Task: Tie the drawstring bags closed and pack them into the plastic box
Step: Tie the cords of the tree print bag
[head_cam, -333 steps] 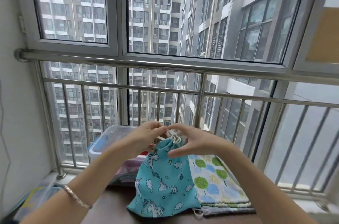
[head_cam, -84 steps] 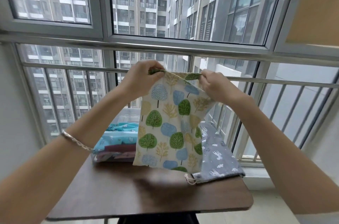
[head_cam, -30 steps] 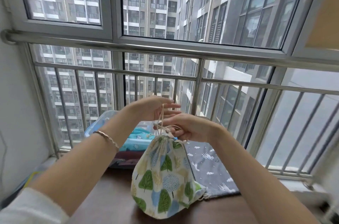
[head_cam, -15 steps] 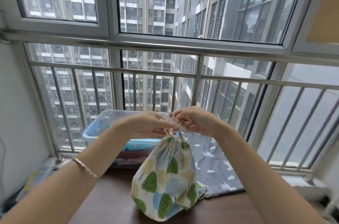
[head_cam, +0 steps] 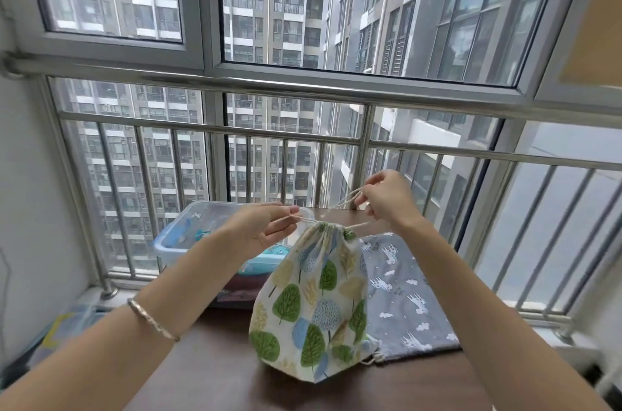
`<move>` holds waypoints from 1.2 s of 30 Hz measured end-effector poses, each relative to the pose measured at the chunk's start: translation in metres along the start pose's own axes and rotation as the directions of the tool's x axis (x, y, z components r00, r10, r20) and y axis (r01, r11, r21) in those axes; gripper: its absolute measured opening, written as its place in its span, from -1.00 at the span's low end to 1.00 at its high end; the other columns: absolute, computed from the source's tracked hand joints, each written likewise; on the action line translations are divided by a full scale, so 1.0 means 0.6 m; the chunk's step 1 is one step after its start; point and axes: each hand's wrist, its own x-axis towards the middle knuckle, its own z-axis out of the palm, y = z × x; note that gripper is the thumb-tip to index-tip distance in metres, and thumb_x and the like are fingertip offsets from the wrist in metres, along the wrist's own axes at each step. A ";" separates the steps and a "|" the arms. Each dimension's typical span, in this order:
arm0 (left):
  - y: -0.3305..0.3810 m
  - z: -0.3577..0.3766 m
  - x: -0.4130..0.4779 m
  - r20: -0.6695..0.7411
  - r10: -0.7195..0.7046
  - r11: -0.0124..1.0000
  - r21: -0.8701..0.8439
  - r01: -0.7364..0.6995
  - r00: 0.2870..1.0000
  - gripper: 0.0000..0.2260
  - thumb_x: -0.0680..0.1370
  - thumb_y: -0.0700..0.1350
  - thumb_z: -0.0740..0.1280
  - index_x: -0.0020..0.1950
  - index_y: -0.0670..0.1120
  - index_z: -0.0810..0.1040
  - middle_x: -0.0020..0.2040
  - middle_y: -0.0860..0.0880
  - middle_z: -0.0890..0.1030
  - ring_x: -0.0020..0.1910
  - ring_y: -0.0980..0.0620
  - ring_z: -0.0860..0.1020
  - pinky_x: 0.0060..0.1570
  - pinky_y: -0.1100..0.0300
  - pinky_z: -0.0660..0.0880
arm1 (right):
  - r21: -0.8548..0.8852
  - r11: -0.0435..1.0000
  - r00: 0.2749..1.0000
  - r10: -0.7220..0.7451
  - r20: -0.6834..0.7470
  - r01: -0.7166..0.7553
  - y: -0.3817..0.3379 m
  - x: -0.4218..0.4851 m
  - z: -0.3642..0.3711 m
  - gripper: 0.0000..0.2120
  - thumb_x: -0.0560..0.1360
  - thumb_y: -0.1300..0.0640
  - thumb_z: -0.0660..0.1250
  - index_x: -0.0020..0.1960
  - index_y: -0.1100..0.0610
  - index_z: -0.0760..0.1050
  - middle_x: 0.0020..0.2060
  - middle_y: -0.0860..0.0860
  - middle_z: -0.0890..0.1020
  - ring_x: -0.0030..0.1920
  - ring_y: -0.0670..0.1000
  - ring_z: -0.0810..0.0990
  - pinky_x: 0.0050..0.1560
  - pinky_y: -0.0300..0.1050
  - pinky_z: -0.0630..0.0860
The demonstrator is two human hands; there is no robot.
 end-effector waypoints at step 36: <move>0.044 0.070 -0.004 0.573 0.434 0.130 0.724 -0.677 0.695 -0.84 0.50 -0.07 0.38 -0.04 -0.14 0.66 -0.34 0.01 0.63 -0.48 0.10 0.46 -0.45 0.28 0.40 | 0.527 0.820 0.725 -0.221 0.652 -0.223 0.020 -0.023 0.006 -0.53 0.52 0.00 0.31 0.39 0.11 0.37 -0.09 0.10 0.62 -0.47 -0.13 0.38 -0.43 -0.32 0.39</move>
